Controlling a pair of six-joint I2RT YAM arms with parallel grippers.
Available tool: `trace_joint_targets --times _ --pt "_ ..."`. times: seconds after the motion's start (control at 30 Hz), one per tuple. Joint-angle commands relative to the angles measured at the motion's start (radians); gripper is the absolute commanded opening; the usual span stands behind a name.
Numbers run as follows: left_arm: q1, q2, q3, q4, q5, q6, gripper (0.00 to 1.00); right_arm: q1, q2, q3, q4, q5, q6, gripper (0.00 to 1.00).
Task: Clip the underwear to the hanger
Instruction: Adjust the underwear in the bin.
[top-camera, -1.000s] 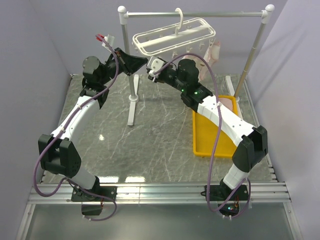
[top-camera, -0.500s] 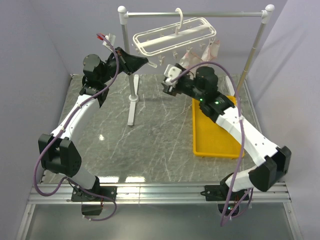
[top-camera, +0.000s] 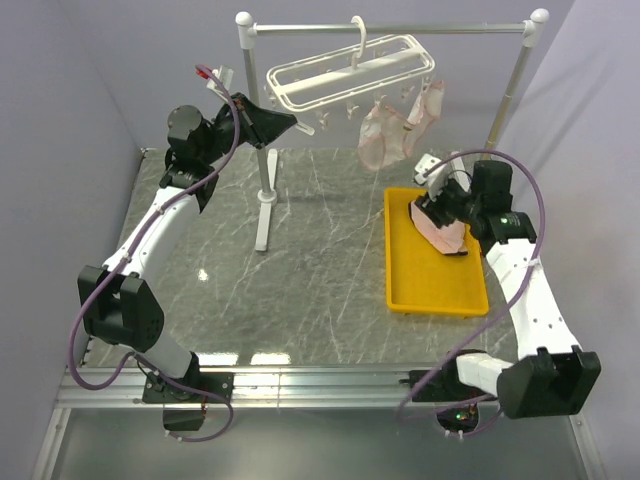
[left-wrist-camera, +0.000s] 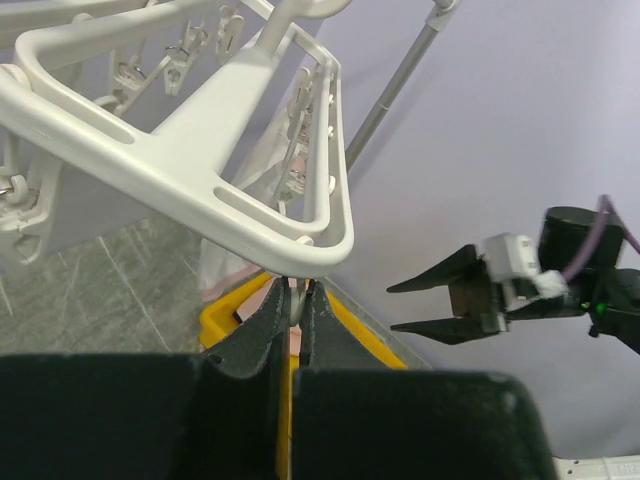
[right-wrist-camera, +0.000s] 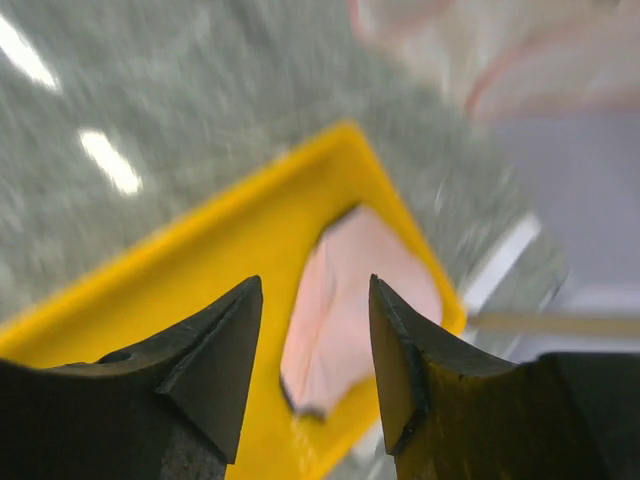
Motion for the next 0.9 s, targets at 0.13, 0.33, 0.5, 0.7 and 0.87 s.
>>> trace_joint_targets --times 0.13,0.33,0.5,0.7,0.87 --pt "0.002 -0.002 0.061 0.024 -0.007 0.011 0.00 -0.181 0.169 -0.026 -0.195 0.153 -0.224 0.50" --pt "0.000 0.004 0.064 0.026 -0.008 0.009 0.00 -0.178 0.314 -0.034 -0.116 0.306 -0.282 0.50" --pt "0.002 -0.002 0.056 0.026 -0.008 0.014 0.00 -0.144 0.420 -0.011 -0.080 0.354 -0.235 0.50" --pt "0.003 -0.003 0.053 0.023 -0.007 0.016 0.00 -0.100 0.531 0.009 -0.039 0.360 -0.145 0.43" --pt "0.003 0.004 0.056 0.029 -0.005 0.009 0.00 -0.075 0.624 0.052 -0.017 0.351 -0.106 0.40"
